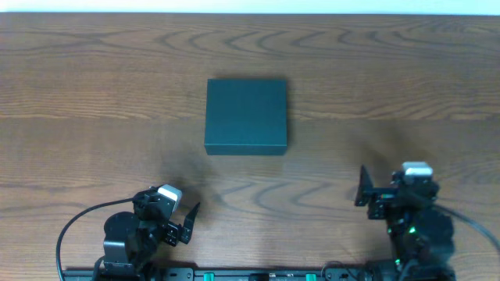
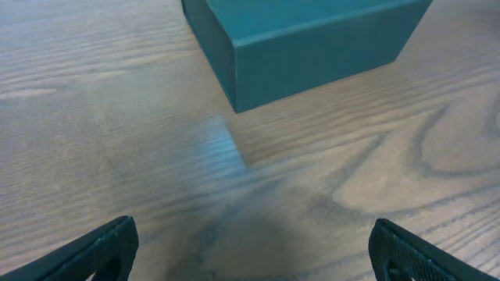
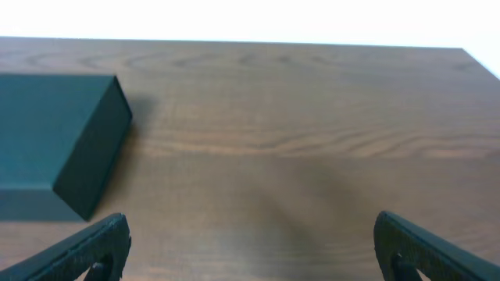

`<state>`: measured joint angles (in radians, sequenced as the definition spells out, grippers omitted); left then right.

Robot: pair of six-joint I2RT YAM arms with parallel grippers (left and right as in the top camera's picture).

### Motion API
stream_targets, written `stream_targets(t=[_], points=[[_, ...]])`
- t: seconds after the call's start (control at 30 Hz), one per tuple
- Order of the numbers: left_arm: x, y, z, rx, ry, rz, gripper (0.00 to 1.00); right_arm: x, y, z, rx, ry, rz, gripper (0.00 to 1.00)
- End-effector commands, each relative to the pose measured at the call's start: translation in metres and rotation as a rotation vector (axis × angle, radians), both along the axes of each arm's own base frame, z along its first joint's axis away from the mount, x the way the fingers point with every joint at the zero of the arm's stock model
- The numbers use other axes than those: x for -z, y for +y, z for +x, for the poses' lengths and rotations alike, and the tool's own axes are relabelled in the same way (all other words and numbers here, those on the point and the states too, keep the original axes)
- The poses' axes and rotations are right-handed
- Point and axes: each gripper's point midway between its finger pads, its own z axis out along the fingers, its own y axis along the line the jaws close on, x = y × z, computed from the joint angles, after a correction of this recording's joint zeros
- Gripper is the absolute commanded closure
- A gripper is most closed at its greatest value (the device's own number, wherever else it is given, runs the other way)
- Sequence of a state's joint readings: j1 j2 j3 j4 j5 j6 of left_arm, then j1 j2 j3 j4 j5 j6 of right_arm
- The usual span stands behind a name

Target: Pack container

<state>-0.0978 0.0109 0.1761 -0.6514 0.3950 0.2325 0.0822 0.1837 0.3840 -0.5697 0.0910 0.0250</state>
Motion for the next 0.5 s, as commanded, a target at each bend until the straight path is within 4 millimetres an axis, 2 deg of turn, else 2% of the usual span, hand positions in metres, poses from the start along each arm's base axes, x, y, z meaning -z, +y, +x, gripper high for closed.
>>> stream_targets(t=[0.0,0.13,0.47], points=[[0.002,0.0,0.0,-0.006,0.005,-0.009,0.05,0.025,0.001,0.0,-0.002,-0.019,0.023,0.01],[0.002,0.0,0.0,-0.006,0.005,-0.009,0.05,0.068,0.001,0.0,0.031,0.026,0.101,0.01],[0.002,0.0,0.0,-0.006,0.005,-0.009,0.05,0.066,0.002,0.0,0.028,0.02,0.107,0.01]])
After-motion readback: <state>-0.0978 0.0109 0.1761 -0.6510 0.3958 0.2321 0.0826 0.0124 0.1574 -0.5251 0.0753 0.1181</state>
